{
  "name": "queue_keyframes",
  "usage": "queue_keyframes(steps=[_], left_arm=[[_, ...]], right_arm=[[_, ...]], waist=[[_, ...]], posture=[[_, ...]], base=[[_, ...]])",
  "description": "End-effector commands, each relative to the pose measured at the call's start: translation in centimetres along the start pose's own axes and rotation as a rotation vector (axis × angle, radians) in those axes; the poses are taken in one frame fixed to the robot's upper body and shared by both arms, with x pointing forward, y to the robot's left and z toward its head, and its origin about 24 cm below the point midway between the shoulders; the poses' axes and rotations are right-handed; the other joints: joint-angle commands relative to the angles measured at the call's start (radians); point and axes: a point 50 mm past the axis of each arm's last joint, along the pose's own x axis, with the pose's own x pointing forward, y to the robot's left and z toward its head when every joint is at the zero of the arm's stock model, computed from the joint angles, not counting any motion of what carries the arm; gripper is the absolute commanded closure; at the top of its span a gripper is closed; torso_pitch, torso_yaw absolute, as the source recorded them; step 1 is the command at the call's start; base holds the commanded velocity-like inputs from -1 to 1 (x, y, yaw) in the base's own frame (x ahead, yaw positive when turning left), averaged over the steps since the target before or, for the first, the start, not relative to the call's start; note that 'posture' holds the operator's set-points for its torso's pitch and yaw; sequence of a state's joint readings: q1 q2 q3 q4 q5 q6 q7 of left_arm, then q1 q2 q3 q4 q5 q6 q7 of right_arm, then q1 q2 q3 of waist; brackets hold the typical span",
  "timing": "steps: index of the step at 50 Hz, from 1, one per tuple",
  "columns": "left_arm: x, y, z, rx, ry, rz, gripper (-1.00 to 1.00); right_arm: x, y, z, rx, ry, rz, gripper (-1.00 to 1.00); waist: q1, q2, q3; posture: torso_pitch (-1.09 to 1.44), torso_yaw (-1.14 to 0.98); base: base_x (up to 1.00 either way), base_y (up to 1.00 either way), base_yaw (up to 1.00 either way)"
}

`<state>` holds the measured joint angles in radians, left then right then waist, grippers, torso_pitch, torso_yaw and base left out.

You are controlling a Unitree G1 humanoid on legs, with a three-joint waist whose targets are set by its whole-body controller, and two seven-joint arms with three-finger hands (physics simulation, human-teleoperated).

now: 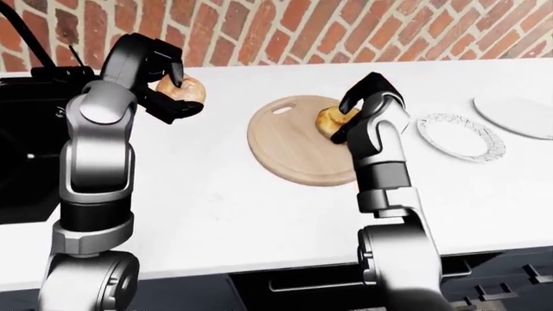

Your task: Place all breads on the cutting board.

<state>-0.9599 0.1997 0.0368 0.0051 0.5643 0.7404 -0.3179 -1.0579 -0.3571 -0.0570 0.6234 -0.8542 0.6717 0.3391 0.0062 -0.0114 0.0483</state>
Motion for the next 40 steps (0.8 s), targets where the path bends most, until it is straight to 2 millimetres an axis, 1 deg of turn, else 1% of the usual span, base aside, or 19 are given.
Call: queue_keyframes(steps=[1,2,4,6,8,9,10,14,19,25,32,38,40], left_arm=[[-0.3,1.2,1.9,0.009,-0.085,0.052,1.0],[-0.3,1.2,1.9,0.009,-0.085,0.053,1.0],[-0.4,1.2,2.0,0.009,-0.086,0.053,1.0],[-0.4,1.2,2.0,0.009,-0.087,0.053,1.0],[-0.3,1.1,2.0,0.01,-0.087,0.052,1.0],[-0.3,1.1,2.1,0.01,-0.088,0.051,1.0],[-0.3,1.1,2.1,0.011,-0.088,0.051,1.0],[-0.3,1.0,2.4,0.013,-0.093,0.048,1.0],[-0.4,0.7,3.1,0.016,-0.105,0.038,1.0],[-0.5,-0.6,5.6,0.024,-0.148,0.003,1.0],[-0.1,-3.1,7.6,0.037,-0.193,-0.054,1.0],[0.3,-7.0,8.7,0.052,-0.227,-0.131,1.0],[0.5,-7.9,9.0,0.056,-0.233,-0.147,1.0]], right_arm=[[-0.7,-2.1,1.7,0.006,-0.073,-0.079,1.0],[-0.7,-2.0,1.7,0.004,-0.074,-0.076,0.67],[-0.6,-1.9,1.6,-0.001,-0.075,-0.071,0.4],[-0.6,-1.8,1.6,-0.005,-0.077,-0.068,0.03],[-0.7,-1.8,1.6,-0.009,-0.076,-0.065,-0.47],[-0.7,-1.8,1.5,-0.013,-0.074,-0.065,-0.97],[-0.6,-1.7,1.5,-0.014,-0.074,-0.063,-1.0],[-0.7,-1.9,1.6,-0.013,-0.079,-0.066,-1.0],[-1.5,-3.1,2.3,-0.009,-0.102,-0.078,-1.0],[-2.9,-4.7,3.4,-0.002,-0.141,-0.102,-1.0],[-3.9,-5.9,4.1,0.026,-0.169,-0.128,-1.0],[-4.5,-6.9,4.4,0.043,-0.186,-0.148,-1.0],[-4.7,-7.1,4.3,0.044,-0.185,-0.152,-1.0]], waist=[[0.001,-0.003,-0.034],[0.001,-0.003,-0.034],[0.001,-0.003,-0.034],[0.001,-0.004,-0.034],[0.0,-0.004,-0.035],[0.0,-0.005,-0.035],[0.0,-0.005,-0.035],[0.001,-0.005,-0.037],[0.003,-0.006,-0.036],[0.004,-0.009,-0.033],[0.005,-0.017,-0.031],[0.007,-0.025,-0.032],[0.009,-0.028,-0.032]], posture=[[0.0,0.0],[0.0,0.0],[0.0,0.0],[0.0,0.0],[0.0,0.0],[0.0,0.0],[0.0,0.0],[0.0,0.0],[0.0,0.0],[0.0,0.0],[0.0,0.0],[0.0,0.0],[0.0,0.0]], base=[[0.0,0.0,0.0],[0.0,0.0,0.0],[0.0,0.0,0.0],[0.0,0.0,0.0],[0.0,0.0,0.0],[0.0,0.0,0.0],[0.0,0.0,0.0],[0.0,0.0,0.0],[0.0,0.0,0.0],[0.0,0.0,0.0],[0.0,0.0,0.0],[0.0,0.0,0.0],[0.0,0.0,0.0]])
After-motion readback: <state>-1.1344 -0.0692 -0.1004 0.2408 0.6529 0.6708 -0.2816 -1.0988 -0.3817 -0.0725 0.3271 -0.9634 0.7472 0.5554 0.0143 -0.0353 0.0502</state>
